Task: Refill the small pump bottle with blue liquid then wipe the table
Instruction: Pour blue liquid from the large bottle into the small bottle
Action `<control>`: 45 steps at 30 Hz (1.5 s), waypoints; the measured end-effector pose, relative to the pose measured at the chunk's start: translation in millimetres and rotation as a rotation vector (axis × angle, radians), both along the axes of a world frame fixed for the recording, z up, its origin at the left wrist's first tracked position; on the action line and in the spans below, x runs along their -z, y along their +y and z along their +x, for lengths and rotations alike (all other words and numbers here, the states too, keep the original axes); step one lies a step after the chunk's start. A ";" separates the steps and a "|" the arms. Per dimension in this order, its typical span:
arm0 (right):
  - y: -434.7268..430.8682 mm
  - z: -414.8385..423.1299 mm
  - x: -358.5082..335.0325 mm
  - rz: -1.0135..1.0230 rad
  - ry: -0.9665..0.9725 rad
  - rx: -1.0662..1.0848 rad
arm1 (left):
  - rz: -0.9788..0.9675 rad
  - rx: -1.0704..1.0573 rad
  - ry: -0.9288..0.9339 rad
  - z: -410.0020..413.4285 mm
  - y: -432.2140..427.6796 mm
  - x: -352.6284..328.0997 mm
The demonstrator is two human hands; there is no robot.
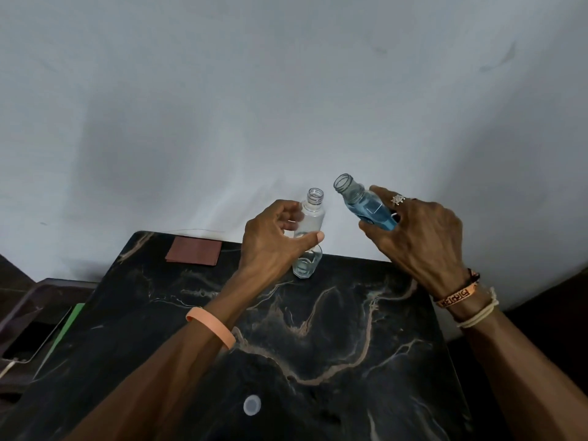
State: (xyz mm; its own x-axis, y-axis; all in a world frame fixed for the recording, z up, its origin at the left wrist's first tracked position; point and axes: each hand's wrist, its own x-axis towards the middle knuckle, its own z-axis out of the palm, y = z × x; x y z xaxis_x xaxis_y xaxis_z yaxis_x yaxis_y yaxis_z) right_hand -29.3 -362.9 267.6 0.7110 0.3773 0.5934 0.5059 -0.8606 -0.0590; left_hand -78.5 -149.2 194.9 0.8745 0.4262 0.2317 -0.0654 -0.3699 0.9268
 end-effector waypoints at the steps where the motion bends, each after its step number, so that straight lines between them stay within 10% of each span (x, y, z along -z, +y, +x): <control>1: 1.2 0.2 -3.7 -0.013 0.004 -0.002 | 0.010 0.002 -0.004 0.8 -0.9 -3.7; 45: -1.9 -1.6 -44.6 -0.313 -0.119 0.002 | -0.043 0.028 -0.068 -1.6 -10.5 -24.2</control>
